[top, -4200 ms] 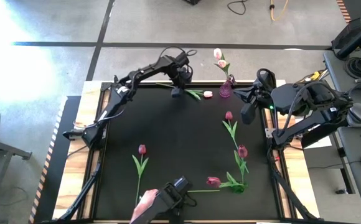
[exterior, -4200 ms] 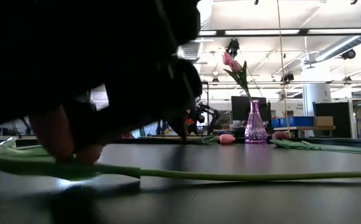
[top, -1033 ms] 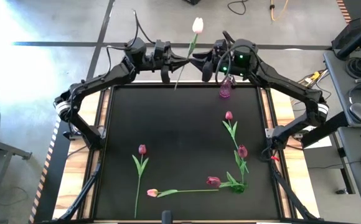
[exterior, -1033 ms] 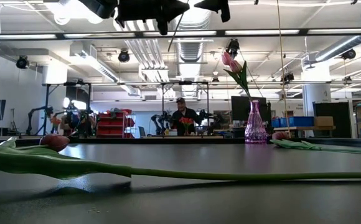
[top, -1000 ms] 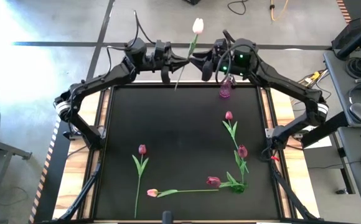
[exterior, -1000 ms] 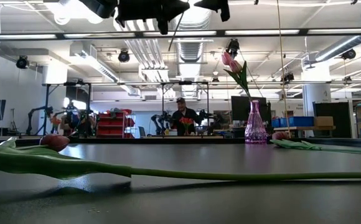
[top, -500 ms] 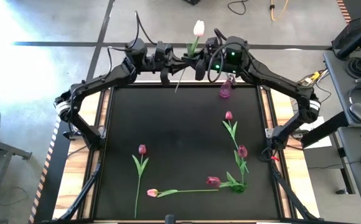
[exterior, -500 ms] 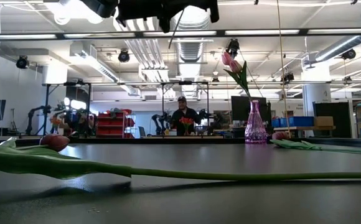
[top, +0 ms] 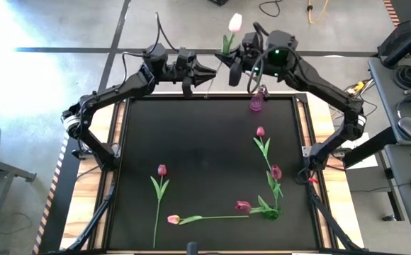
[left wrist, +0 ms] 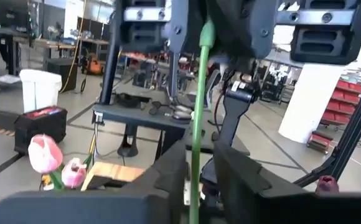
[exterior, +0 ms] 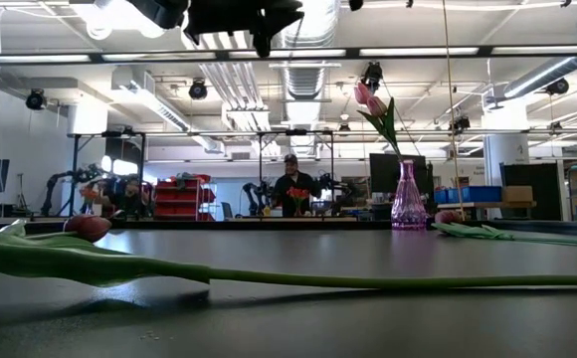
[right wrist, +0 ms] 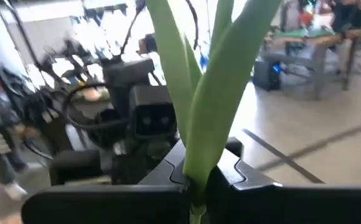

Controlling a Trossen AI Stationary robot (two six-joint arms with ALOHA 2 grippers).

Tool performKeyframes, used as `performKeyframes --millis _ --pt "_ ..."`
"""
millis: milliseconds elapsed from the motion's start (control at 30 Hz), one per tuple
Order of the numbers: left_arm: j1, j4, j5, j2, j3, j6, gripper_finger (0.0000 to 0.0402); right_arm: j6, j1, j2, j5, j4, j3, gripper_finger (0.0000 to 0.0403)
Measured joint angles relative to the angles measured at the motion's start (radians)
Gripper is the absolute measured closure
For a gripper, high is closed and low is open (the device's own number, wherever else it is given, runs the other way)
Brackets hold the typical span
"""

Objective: Sort flowers into vase by color
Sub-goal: Put the top pink tulip into the transparent pink vase

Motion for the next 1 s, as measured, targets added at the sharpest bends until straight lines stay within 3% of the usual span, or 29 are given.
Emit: performKeyframes --millis 267,467,767,1000 --pt "0.002 -0.058 -0.004 0.0 0.0 0.042 0.0249 -0.238 -0.048 -0.02 0.06 -0.34 0.231 0.039" --pt "0.008 -0.062 -0.059 0.0 0.003 0.063 0.0224 -0.359 -0.224 -0.071 0.079 -0.5 0.274 0.039" --pt "0.022 -0.065 -0.138 -0.003 0.006 0.06 0.0223 -0.387 -0.438 -0.175 0.054 -0.542 0.116 0.0391" --pt "0.018 -0.082 -0.138 -0.005 0.007 0.055 0.0223 -0.354 -0.458 -0.251 0.054 -0.412 -0.161 0.0391"
